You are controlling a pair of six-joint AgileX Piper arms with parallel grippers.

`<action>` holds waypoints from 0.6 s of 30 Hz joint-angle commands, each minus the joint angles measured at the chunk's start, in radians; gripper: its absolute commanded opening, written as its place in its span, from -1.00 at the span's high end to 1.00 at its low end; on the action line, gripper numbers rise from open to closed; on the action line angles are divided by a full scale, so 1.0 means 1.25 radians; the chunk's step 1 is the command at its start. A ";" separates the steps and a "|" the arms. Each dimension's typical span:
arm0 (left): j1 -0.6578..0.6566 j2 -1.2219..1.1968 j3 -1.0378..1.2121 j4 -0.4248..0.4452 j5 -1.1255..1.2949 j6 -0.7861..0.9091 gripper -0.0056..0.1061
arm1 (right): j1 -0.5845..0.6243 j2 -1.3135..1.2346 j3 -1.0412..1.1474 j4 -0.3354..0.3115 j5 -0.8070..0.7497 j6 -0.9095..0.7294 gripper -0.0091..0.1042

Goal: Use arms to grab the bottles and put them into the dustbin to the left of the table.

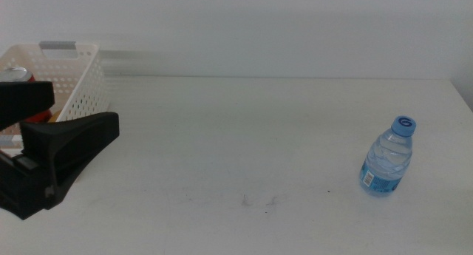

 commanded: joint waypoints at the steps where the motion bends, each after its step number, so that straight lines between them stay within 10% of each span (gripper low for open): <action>1: -0.005 0.006 0.004 -0.014 -0.011 0.004 -0.78 | -0.004 -0.004 0.003 -0.004 -0.008 -0.002 -0.76; 18: -0.005 0.006 0.004 0.008 -0.017 0.004 -0.78 | -0.004 0.019 -0.008 0.022 -0.007 -0.011 -0.76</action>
